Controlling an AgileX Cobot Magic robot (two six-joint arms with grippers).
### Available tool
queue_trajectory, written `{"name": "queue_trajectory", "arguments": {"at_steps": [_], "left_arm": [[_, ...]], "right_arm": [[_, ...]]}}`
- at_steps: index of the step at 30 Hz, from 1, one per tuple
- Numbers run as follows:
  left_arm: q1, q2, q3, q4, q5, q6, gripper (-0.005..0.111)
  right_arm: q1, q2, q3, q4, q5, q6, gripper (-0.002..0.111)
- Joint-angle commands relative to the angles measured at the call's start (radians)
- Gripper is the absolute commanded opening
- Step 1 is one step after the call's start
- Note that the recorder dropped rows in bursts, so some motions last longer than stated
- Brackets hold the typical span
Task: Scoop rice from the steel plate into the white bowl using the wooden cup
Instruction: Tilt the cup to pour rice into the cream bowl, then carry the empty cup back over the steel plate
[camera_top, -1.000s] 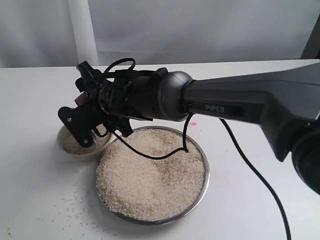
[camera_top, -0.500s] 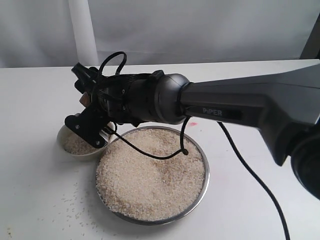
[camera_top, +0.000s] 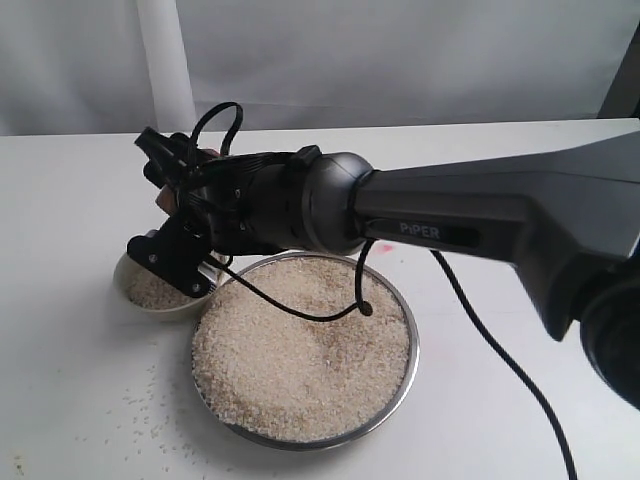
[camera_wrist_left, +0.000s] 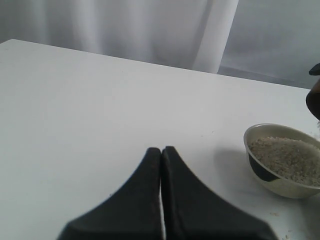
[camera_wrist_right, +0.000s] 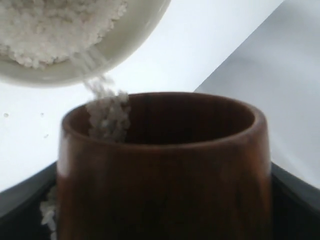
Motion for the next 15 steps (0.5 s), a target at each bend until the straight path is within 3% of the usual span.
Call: {"name": "queue_trajectory", "arguments": {"at_steps": [1,8,15], "left_arm": [[-0.006,0.000,-0.004,-0.006,-0.006,-0.001,0.000],[-0.006,0.000,-0.004,-0.006,-0.006,-0.001,0.000],[-0.006,0.000,-0.004,-0.006,-0.006,-0.001,0.000]], "right_arm": [[0.025,-0.006,-0.012,-0.088,0.021,0.017,0.000],[0.044,-0.006,-0.012,-0.105,0.059,0.080,0.000],[0.055,-0.011,-0.012,-0.103,0.146,0.278,0.000]]}}
